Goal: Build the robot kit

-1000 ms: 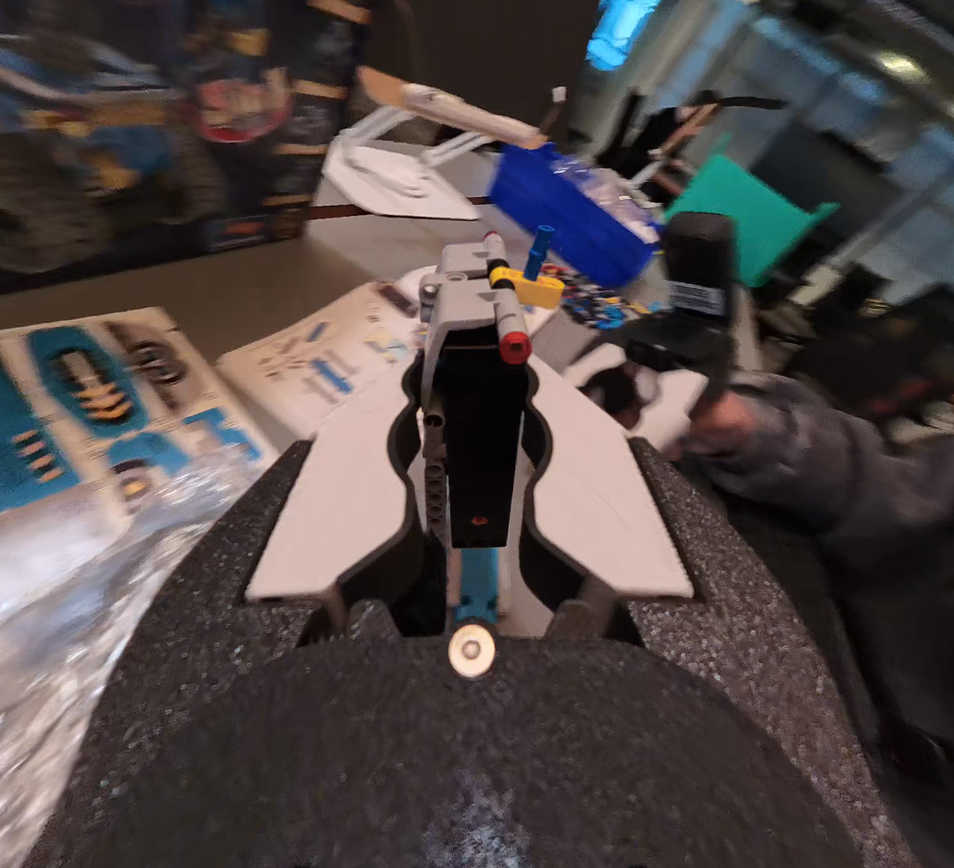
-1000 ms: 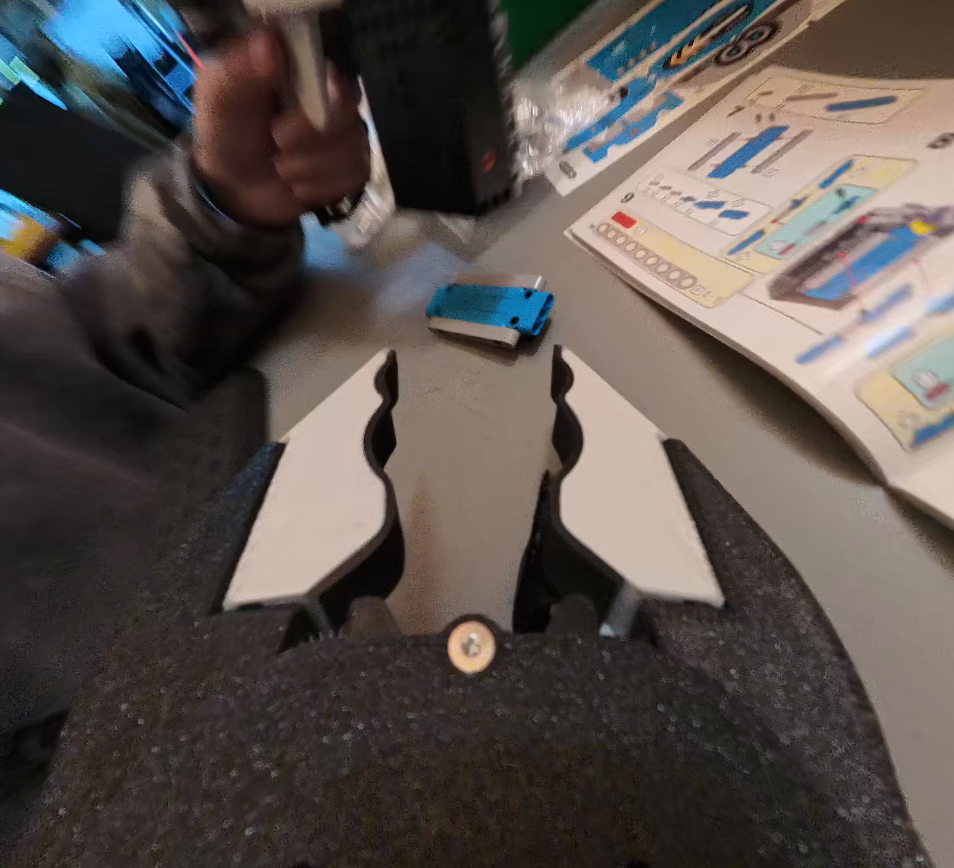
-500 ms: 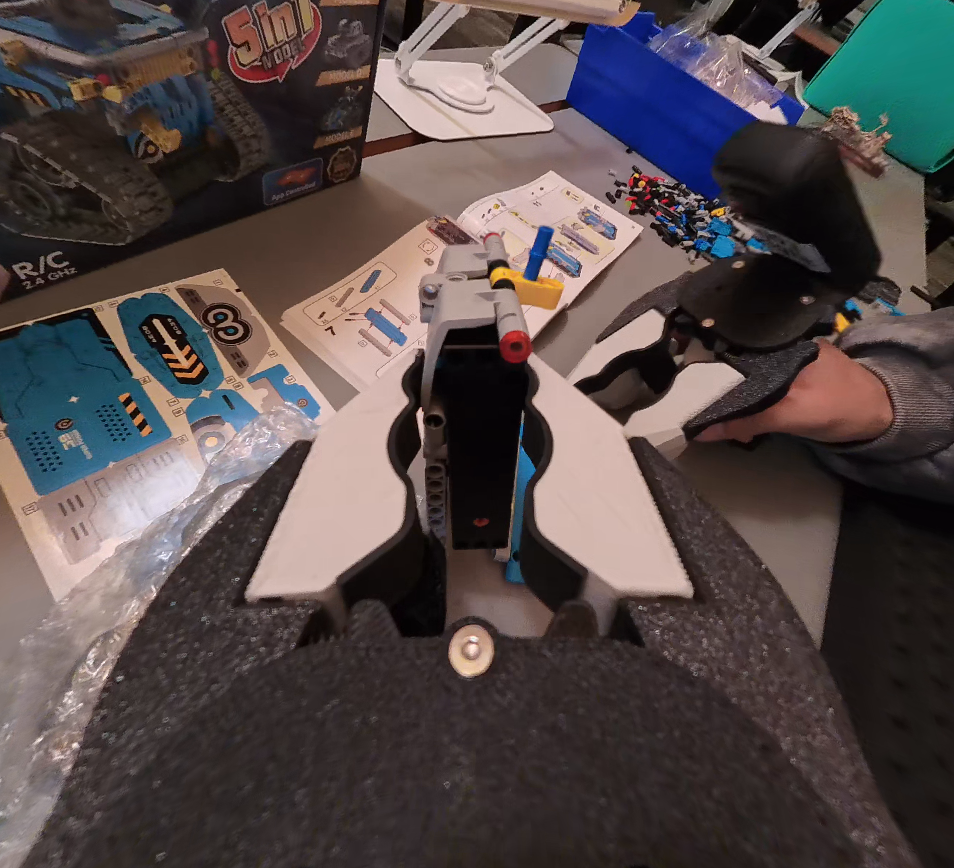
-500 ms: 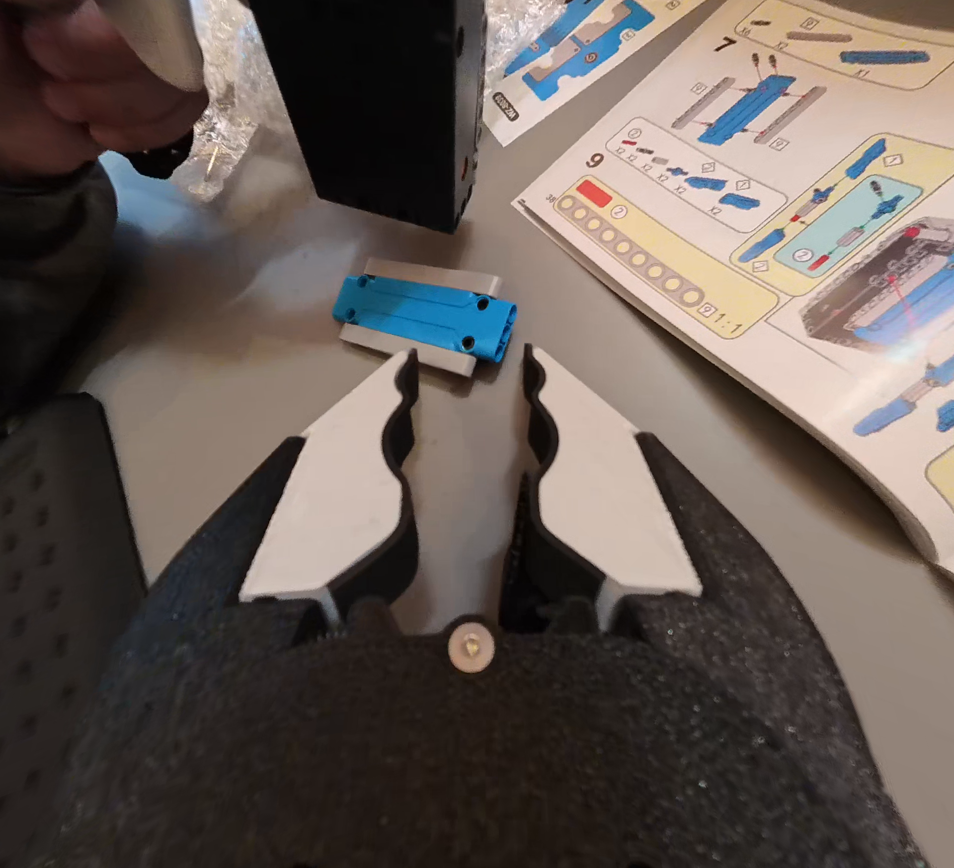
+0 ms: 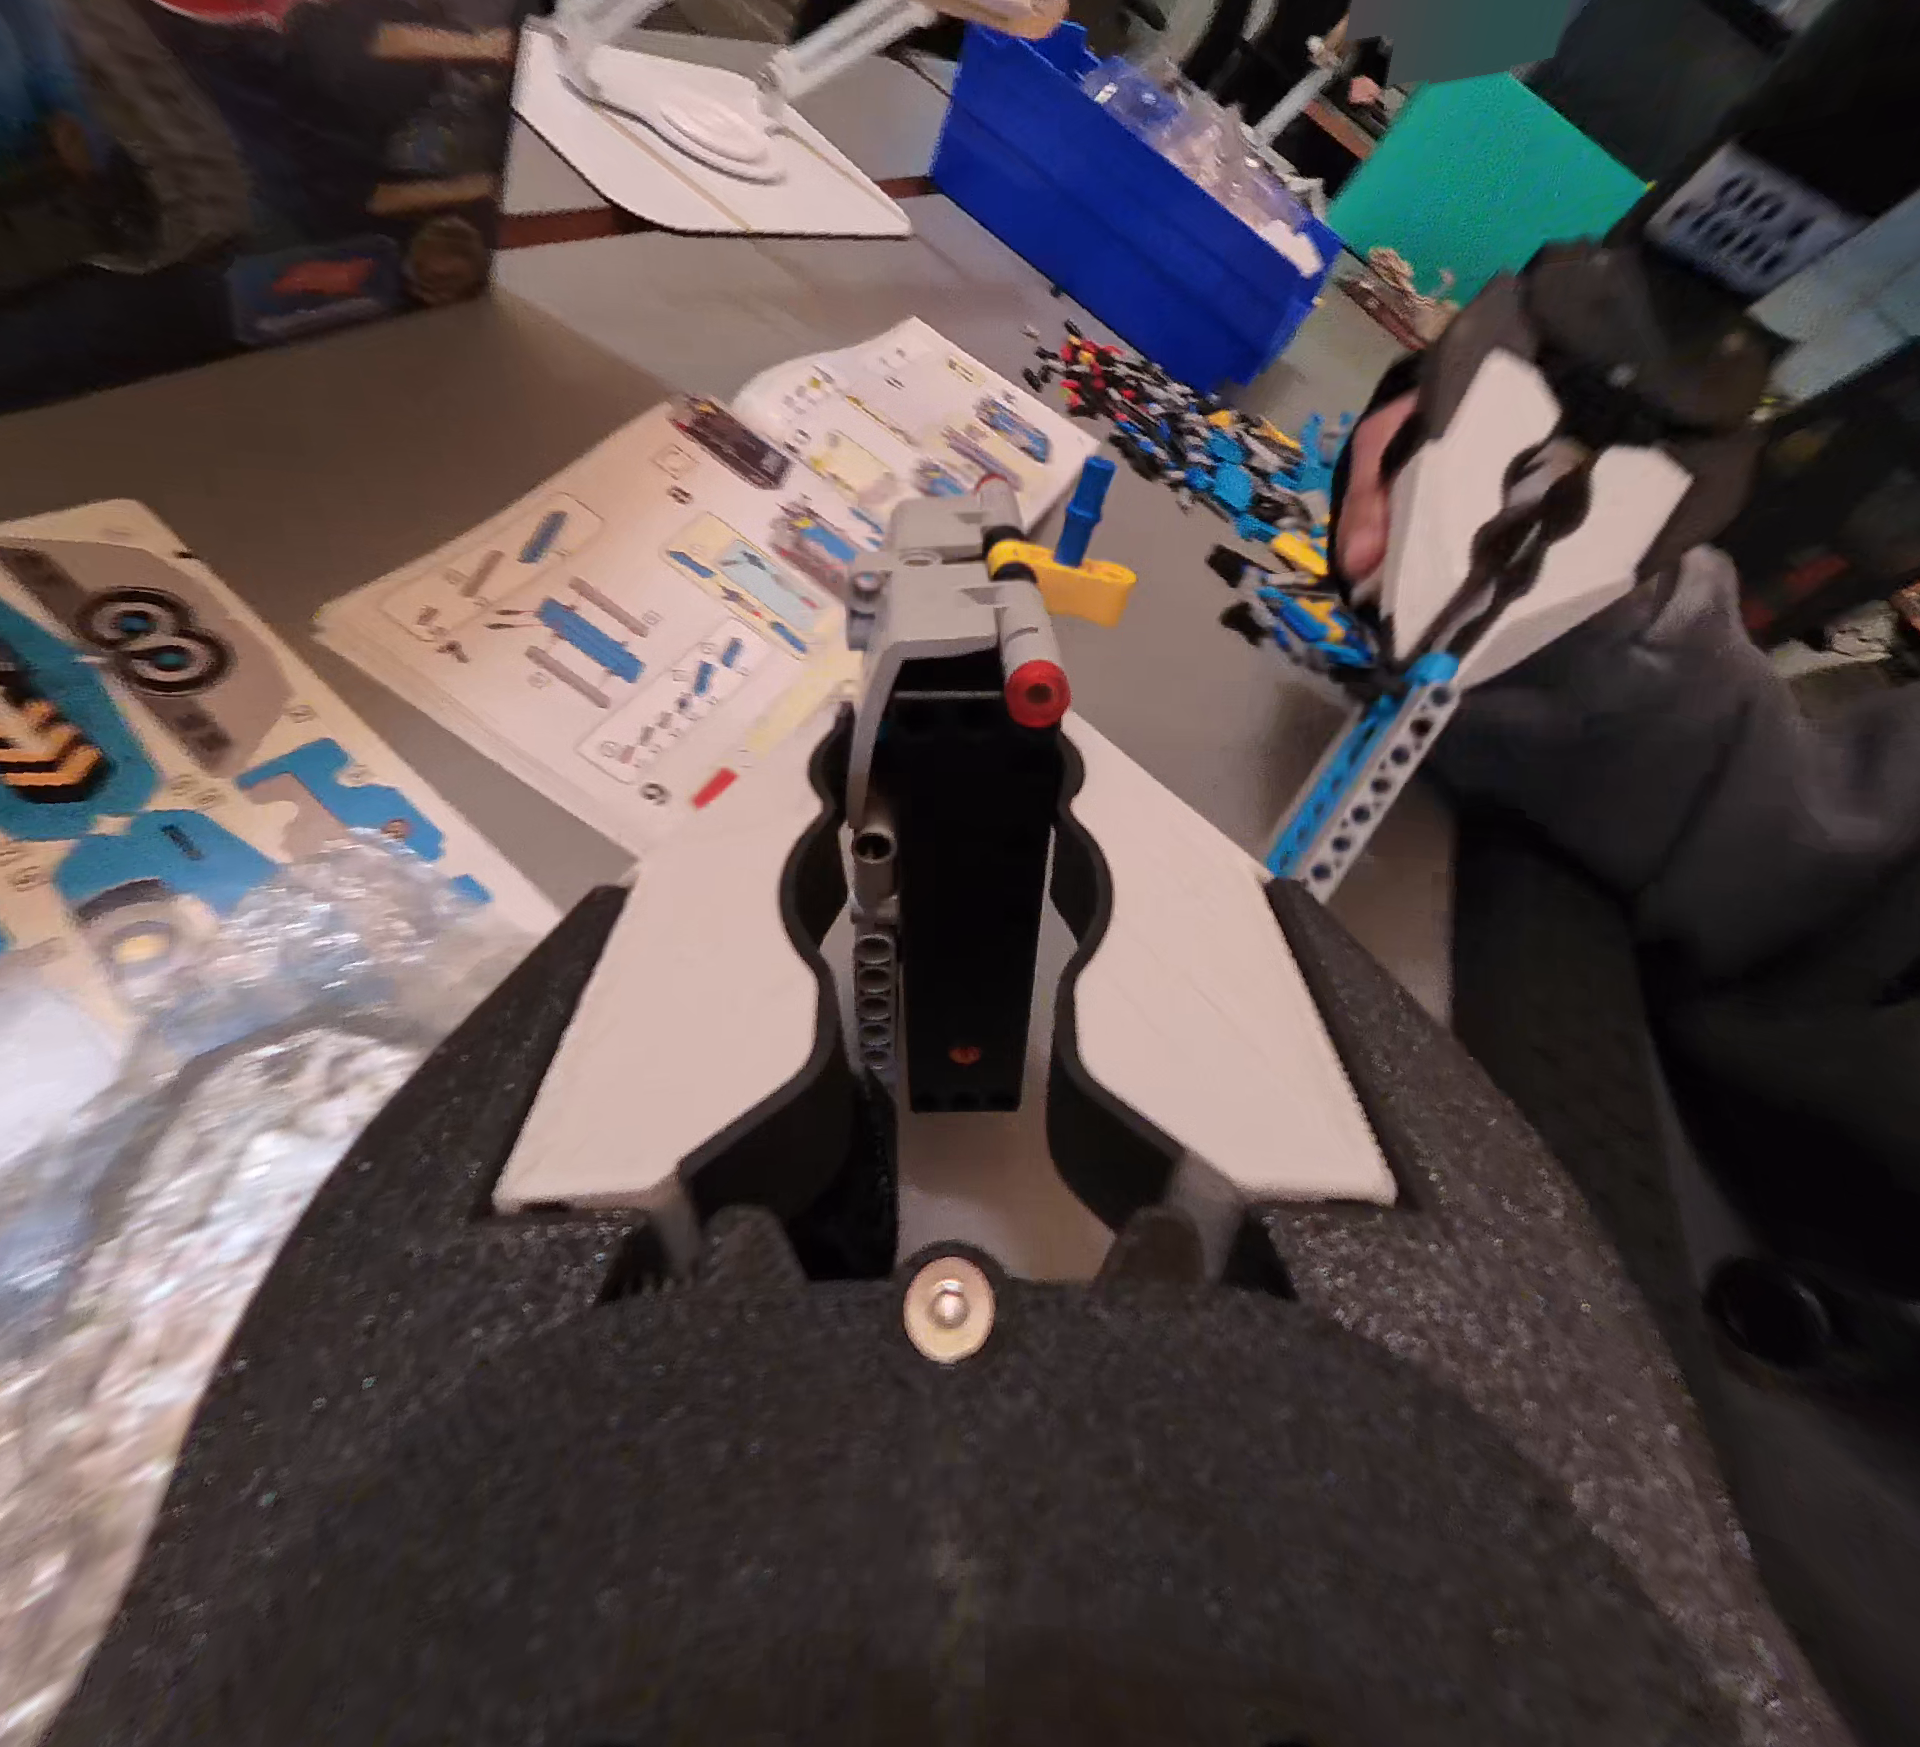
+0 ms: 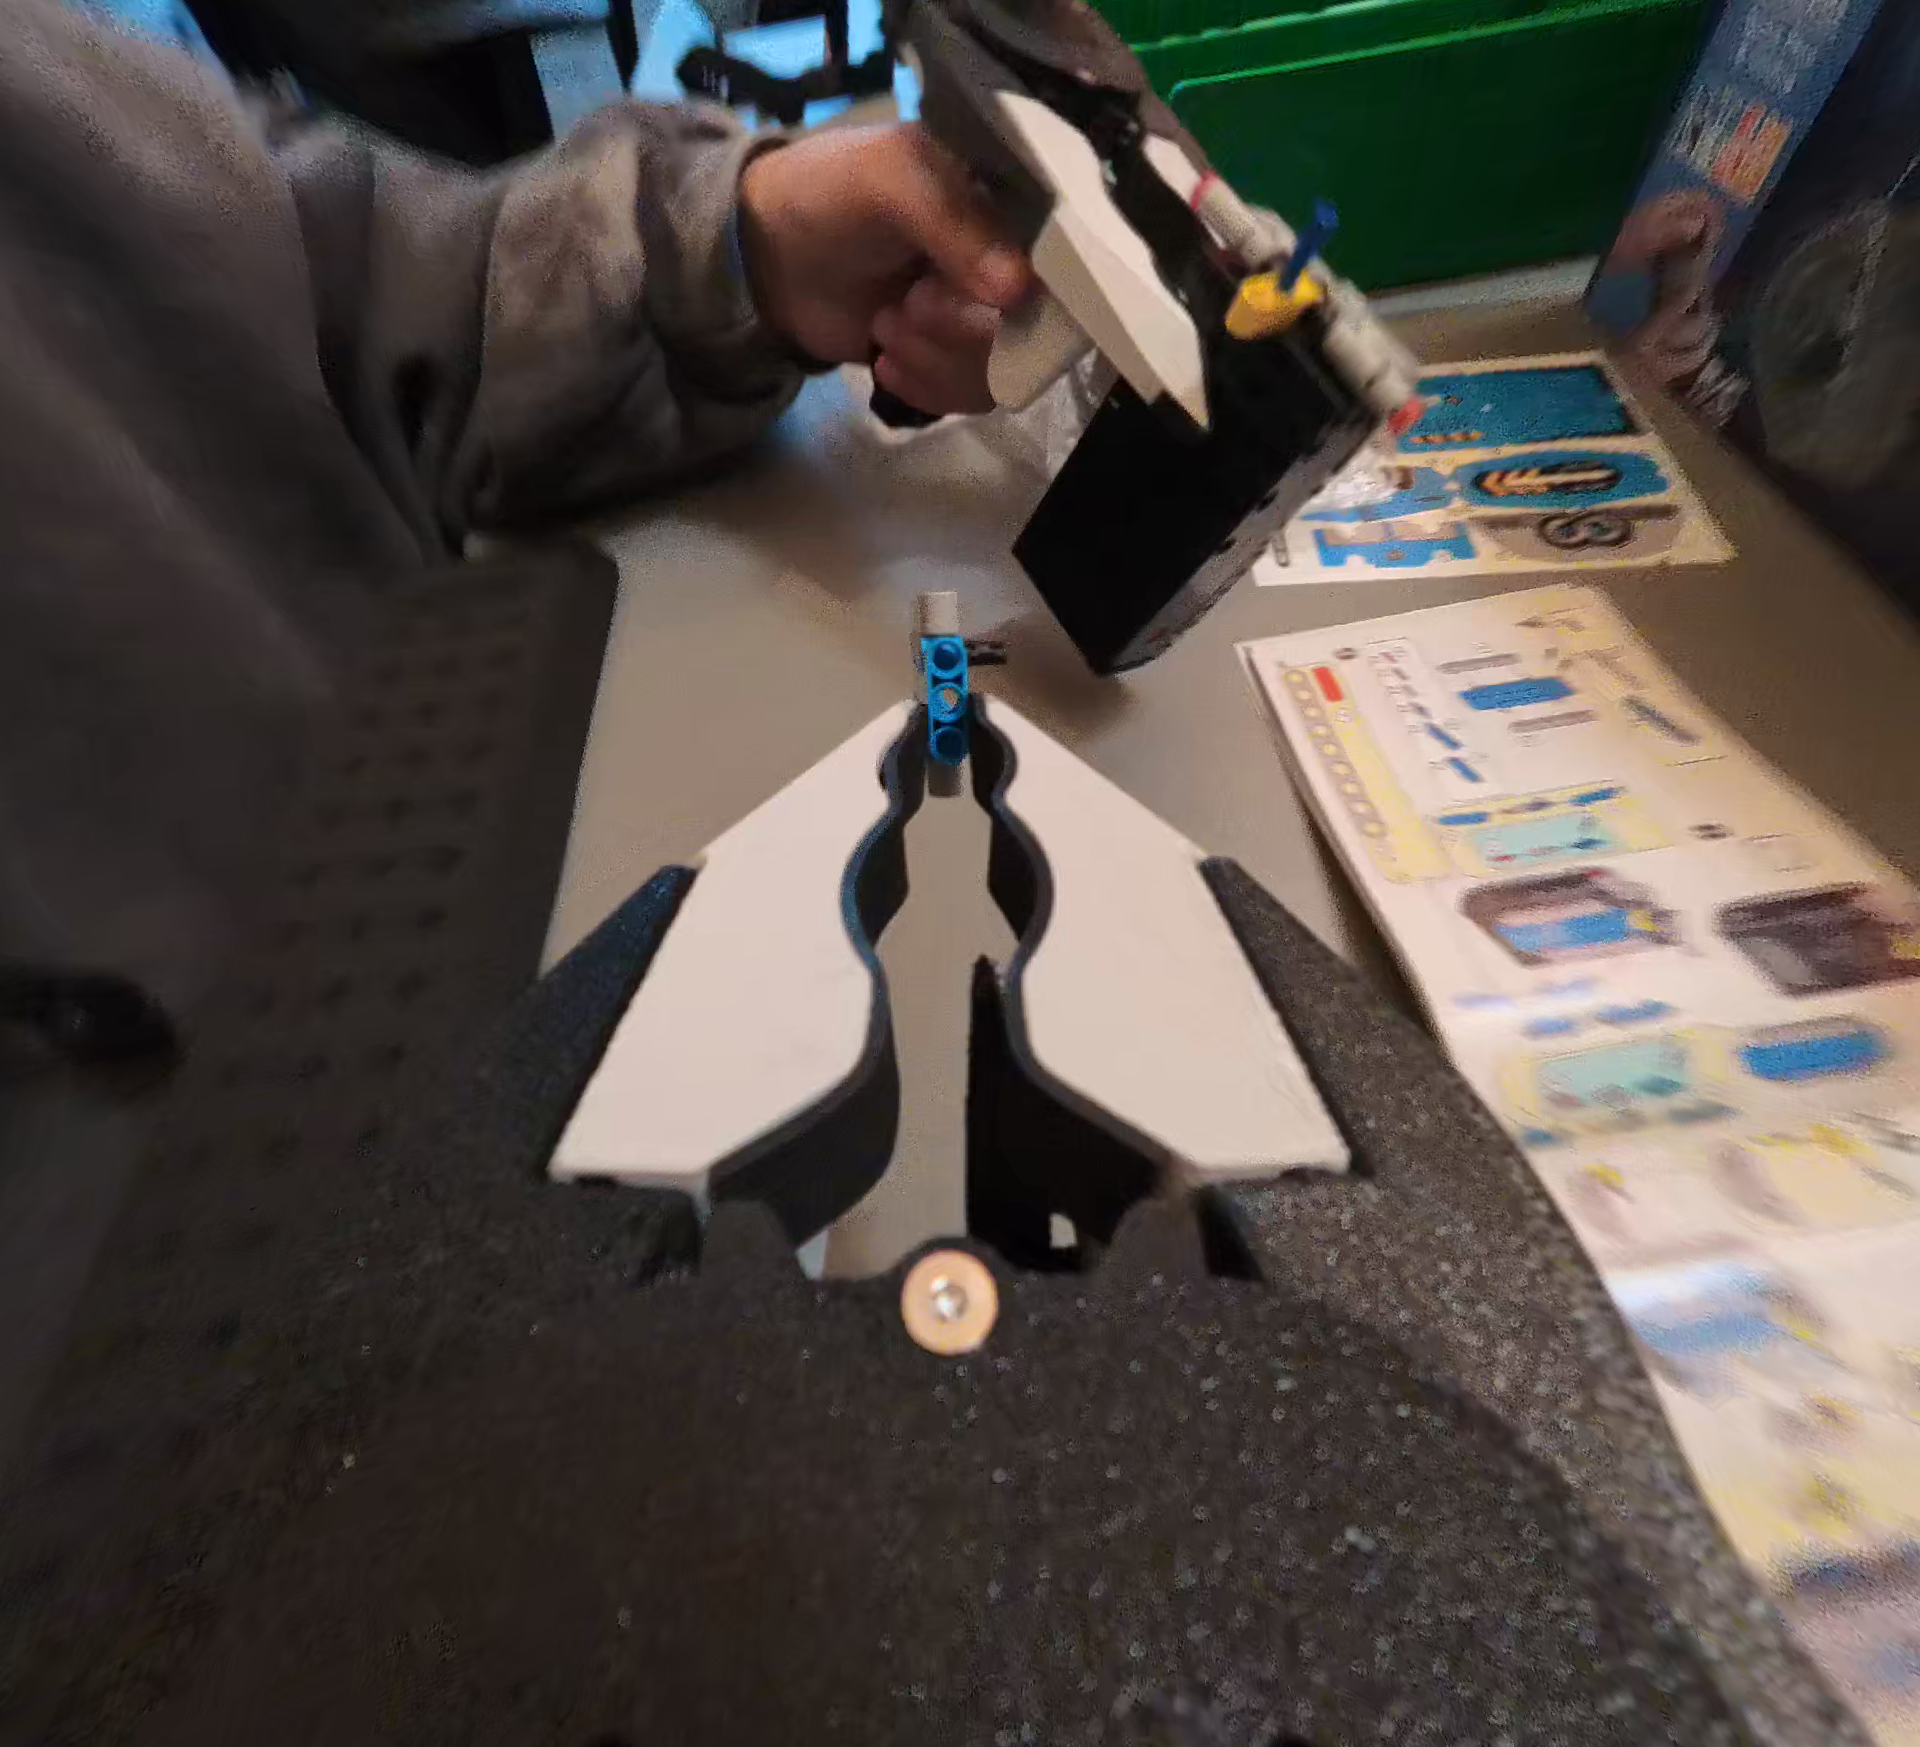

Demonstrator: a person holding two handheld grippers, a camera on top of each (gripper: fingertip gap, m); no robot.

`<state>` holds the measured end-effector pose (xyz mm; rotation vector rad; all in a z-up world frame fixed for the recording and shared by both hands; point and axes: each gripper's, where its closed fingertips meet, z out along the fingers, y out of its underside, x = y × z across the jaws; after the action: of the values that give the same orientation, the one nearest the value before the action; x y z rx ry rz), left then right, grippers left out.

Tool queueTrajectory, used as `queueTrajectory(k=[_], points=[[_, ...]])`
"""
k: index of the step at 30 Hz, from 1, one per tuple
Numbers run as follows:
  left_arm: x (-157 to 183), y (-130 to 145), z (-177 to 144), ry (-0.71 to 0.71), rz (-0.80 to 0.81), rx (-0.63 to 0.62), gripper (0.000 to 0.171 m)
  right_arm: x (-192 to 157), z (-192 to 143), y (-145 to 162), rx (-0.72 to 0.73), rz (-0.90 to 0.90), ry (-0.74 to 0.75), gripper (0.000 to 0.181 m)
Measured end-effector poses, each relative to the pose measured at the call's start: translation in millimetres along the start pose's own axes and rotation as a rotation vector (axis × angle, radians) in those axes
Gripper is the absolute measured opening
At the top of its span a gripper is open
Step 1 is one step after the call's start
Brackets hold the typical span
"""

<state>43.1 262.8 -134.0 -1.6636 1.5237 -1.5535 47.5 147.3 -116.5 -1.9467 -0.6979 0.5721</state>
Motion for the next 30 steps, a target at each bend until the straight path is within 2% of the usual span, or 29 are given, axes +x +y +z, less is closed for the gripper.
queueTrajectory(k=[3, 5, 10, 13, 17, 22, 26, 30], points=[[23.1, 6.8, 14.5, 0.085, -0.021, -0.003, 0.034, -10.3, -29.1, 1.8, -0.192, -0.104, 0.072, 0.006], [38.0, 10.7, 24.9, 0.113, -0.015, 0.003, 0.034, -10.5, -33.4, 5.7, -0.284, -0.184, 0.138, 0.006], [59.6, 21.8, 41.6, 0.062, 0.168, -0.013, 0.034, -21.2, -9.0, 25.2, -0.418, -0.271, 0.134, 0.006], [66.5, 29.4, 47.3, 0.040, 0.292, -0.027, 0.034, -26.1, 7.1, 35.9, -0.450, -0.298, 0.124, 0.006], [69.4, 36.0, 51.7, 0.085, 0.274, -0.029, 0.034, -28.2, 20.0, 33.6, -0.372, -0.299, 0.117, 0.006], [78.5, 43.1, 50.9, 0.123, 0.397, -0.045, 0.035, -28.2, 23.2, 31.6, -0.287, -0.278, 0.109, 0.006], [82.4, 50.1, 48.6, 0.179, 0.427, -0.067, 0.036, -32.2, 15.2, 33.4, -0.239, -0.203, 0.049, 0.006], [77.4, 55.4, 44.9, 0.222, 0.423, -0.092, 0.036, -27.9, 3.0, 25.3, -0.175, -0.172, 0.058, 0.006]])
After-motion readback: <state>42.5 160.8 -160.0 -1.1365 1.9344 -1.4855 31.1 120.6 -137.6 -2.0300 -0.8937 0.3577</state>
